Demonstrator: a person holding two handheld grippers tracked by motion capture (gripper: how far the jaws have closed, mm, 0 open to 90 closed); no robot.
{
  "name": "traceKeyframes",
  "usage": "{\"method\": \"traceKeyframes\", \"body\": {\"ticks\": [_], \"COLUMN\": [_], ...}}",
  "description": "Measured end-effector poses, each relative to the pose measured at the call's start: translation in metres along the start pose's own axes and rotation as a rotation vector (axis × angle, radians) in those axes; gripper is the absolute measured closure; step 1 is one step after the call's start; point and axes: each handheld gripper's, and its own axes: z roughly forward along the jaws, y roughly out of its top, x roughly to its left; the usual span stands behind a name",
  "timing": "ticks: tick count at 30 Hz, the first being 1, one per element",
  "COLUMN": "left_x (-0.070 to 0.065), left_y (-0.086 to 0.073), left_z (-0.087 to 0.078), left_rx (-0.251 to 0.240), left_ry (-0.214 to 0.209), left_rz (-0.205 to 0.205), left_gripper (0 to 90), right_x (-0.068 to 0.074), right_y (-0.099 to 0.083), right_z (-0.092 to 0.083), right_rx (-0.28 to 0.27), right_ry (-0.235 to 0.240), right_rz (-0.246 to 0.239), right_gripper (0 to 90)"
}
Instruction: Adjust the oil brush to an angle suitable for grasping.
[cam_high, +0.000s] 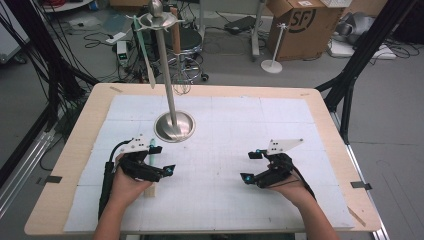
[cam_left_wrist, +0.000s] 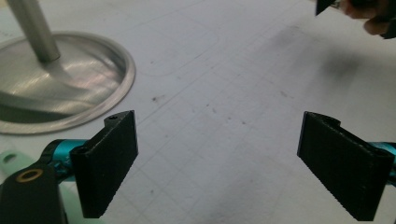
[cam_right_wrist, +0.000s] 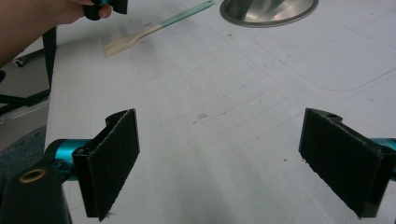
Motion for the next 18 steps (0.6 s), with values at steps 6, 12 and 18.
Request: {"method": "traceKeyframes", "body": {"ticks": [6,12,18], "left_x": [0.007,0.011,0.02], "left_y": [-0.006,-0.009,-0.016], "left_z": [0.001,0.001,-0.002], "left_rx": [0.045,0.067,0.111], "left_ry": [0.052,0.092,0.157], "left_rz": [-0.033,-0.04,-0.077], "left_gripper": [13.1,13.1,13.1], "right_x": [0.0,0.0,0.0], "right_y": [0.0,0.0,-0.001], "right_z": [0.001,0.002,0.002], "right_rx": [0.006,0.01,0.008], "right_ry": [0.002,0.002,0.0], "right_rz": [-0.001,-0.002,0.001], "right_gripper": [11.6,11.7,11.7]}}
